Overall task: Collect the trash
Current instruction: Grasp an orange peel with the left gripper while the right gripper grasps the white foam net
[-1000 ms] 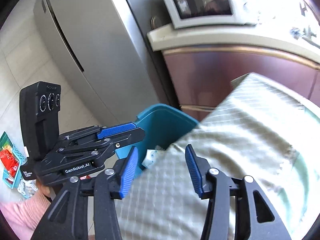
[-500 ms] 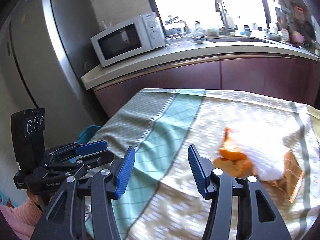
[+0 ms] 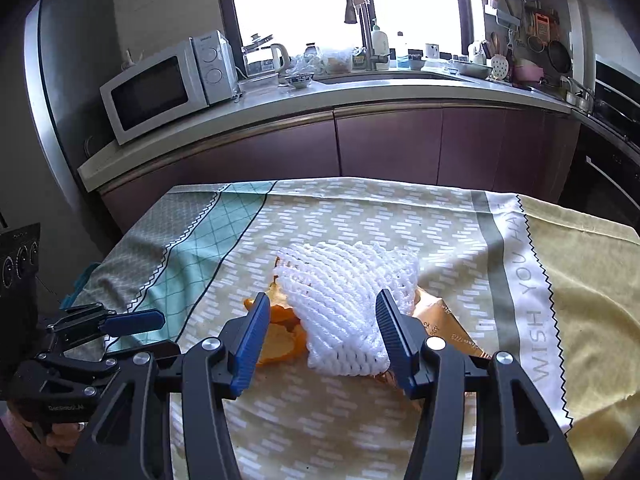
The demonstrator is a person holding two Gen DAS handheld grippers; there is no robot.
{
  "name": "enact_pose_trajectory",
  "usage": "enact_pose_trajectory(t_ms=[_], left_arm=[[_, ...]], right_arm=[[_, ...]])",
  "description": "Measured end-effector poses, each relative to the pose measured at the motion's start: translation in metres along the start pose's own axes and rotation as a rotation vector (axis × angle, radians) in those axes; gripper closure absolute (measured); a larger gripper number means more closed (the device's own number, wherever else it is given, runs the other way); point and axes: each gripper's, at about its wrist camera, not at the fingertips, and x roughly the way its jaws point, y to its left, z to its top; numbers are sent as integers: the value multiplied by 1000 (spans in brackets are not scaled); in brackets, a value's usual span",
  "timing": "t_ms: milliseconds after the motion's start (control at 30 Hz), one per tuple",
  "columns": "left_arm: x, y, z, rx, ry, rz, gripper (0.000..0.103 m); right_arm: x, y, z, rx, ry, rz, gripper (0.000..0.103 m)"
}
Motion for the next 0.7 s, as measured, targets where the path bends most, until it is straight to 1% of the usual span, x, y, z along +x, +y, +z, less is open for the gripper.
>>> enact_pose_trajectory(t_ms=[200, 400, 433, 533, 600, 667, 700], left_arm=[[23, -12, 4, -1, 48, -17, 55], [44, -20, 9, 2, 83, -21, 59], [47, -20, 9, 3, 88, -20, 62], [53, -22, 9, 0, 103, -20, 67], [54, -22, 10, -2, 104, -25, 70], [55, -22, 10, -3, 105, -37, 78], [56, -23, 11, -5, 107, -43, 81]], right_arm=[[14, -6, 0, 11, 26, 2, 50], [18, -7, -1, 17, 39, 3, 51], [19, -7, -2, 18, 42, 4, 51], [21, -9, -2, 23, 54, 8, 56], [22, -11, -3, 26, 58, 12, 62], [22, -11, -3, 29, 60, 18, 65], [21, -12, -4, 29, 59, 22, 69]])
